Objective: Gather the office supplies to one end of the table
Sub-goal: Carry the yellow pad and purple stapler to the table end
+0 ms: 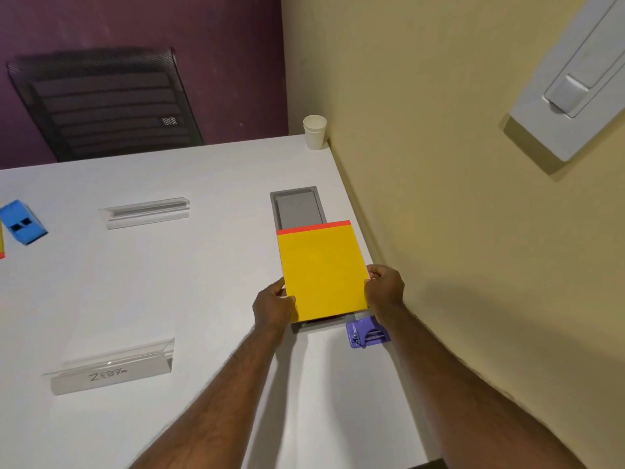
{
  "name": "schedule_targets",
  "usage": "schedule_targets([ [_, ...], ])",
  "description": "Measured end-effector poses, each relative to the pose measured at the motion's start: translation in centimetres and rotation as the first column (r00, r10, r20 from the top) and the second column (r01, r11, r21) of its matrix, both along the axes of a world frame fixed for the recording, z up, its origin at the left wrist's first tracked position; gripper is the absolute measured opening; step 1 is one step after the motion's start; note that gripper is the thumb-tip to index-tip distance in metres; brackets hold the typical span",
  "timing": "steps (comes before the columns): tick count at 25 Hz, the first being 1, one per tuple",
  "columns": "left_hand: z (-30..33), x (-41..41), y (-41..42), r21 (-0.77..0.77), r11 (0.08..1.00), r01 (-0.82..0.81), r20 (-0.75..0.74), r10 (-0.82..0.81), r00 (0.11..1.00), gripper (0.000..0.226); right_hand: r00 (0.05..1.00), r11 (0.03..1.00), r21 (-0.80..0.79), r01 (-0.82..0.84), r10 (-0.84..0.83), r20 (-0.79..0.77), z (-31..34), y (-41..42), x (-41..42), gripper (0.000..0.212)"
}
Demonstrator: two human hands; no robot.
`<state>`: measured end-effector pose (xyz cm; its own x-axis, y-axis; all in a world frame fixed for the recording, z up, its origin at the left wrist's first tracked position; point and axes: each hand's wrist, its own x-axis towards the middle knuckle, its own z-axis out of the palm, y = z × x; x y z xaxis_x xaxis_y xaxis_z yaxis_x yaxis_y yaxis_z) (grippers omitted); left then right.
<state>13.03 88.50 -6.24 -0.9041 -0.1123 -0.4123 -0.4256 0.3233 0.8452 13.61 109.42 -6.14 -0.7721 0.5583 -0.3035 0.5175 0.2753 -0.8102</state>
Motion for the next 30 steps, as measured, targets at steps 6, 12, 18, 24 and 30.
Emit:
schedule_targets([
  [6, -1.6, -1.5, 2.2, -0.031, 0.999, 0.014, 0.041, -0.013, 0.999, 0.049, 0.986, 0.99, 0.08, -0.12, 0.109, 0.124, -1.1, 0.7, -0.2, 0.056],
  [12, -2.9, -0.1, 3.1, -0.064, 0.995, 0.081, 0.015, -0.08, 0.997, 0.019, 0.961, 0.974, 0.06, -0.219, 0.205, 0.183, -2.8, 1.6, 0.5, 0.057],
  [18, -3.3, 0.0, 3.6, -0.075, 0.987, 0.142, 0.059, -0.138, 0.989, 0.007, 0.95, 0.965, 0.033, -0.259, 0.249, 0.19, -3.2, 2.0, 0.8, 0.055],
  [24, -4.1, -0.3, 3.9, -0.021, 0.988, 0.152, 0.083, -0.149, 0.985, 0.02, 0.943, 0.957, 0.037, -0.288, 0.276, 0.187, -3.2, 2.0, 1.4, 0.054],
  [30, -4.1, 0.1, 4.6, -0.079, 0.982, 0.171, 0.088, -0.164, 0.983, 0.018, 0.922, 0.936, 0.07, -0.345, 0.324, 0.211, -3.2, 2.1, 2.0, 0.053],
])
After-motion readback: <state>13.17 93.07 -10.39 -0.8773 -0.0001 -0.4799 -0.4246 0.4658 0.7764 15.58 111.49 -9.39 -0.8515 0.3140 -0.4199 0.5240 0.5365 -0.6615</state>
